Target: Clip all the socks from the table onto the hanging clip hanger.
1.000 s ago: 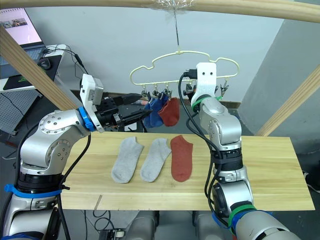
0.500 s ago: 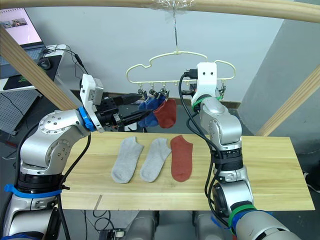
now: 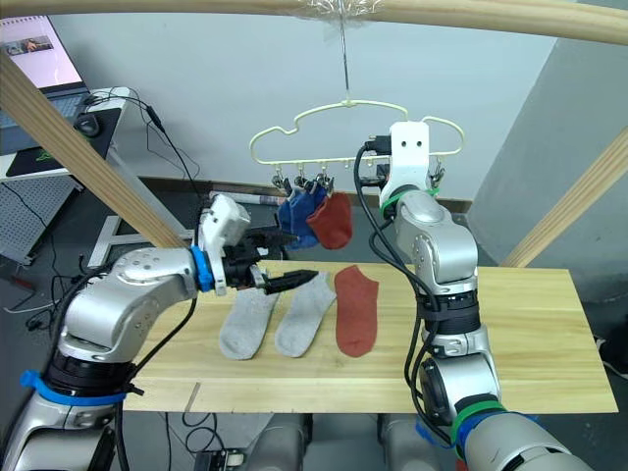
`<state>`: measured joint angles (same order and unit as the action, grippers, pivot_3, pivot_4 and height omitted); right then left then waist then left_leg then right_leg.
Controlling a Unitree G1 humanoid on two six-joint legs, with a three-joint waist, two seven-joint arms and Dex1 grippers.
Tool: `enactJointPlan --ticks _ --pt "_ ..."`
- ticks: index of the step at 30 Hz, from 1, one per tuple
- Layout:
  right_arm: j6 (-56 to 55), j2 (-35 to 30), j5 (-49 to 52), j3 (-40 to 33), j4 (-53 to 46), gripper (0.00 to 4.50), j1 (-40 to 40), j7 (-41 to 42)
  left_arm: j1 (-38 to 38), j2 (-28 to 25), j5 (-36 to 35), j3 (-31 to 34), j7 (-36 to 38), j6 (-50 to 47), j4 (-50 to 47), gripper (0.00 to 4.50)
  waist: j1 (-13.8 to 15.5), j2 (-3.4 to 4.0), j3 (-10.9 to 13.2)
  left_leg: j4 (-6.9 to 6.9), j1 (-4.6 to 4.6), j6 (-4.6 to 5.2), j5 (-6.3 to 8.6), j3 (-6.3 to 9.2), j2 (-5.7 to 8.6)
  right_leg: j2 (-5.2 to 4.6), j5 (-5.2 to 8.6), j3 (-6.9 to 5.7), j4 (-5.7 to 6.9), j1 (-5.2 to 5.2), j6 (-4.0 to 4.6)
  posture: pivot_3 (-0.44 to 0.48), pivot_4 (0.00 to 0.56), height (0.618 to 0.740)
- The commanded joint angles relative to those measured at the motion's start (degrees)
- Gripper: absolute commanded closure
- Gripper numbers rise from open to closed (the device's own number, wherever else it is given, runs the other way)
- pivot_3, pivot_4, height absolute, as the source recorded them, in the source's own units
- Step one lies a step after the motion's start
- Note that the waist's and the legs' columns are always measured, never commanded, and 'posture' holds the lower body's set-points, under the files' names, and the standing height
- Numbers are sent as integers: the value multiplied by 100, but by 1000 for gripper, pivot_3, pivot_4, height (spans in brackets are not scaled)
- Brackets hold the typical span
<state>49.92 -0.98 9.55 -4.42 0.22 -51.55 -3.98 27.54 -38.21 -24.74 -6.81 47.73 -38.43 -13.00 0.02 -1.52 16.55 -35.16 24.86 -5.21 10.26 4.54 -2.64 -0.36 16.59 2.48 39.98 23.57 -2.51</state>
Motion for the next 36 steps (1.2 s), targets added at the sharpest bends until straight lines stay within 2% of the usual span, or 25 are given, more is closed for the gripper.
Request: enactJointPlan --ticks 1,6,11,25,36 --pt "-47 19 -26 19 -263 4398 -80 -20 -130 339 429 -311 -207 485 171 43 3 0 0 0 0 0 0 0 0 0 0 0 0 0 0 134 208 740" --pt "-47 37 -34 39 -268 4398 -97 -22 -57 925 1324 -1071 -539 973 890 43 1 0 0 0 0 0 0 -1 1 0 0 0 0 0 0 119 206 740" --pt "-19 31 -39 36 -307 4398 -100 -30 109 1523 2069 -1473 -990 1591 1804 43 -1 1 -1 0 0 1 0 -1 1 0 0 1 0 0 0 105 204 740" --pt "47 19 -48 11 -413 4398 -72 -54 603 2628 2812 -1436 -1542 2276 3679 43 -13 1 -5 -1 0 4 -3 -2 3 -1 -1 1 3 1 1 88 204 740" --pt "133 13 -82 -44 -522 4398 -31 -94 1041 3040 3292 -1494 -1759 2015 4633 43 -34 0 -5 0 0 5 -3 -1 4 -1 -1 0 3 1 1 69 210 740"
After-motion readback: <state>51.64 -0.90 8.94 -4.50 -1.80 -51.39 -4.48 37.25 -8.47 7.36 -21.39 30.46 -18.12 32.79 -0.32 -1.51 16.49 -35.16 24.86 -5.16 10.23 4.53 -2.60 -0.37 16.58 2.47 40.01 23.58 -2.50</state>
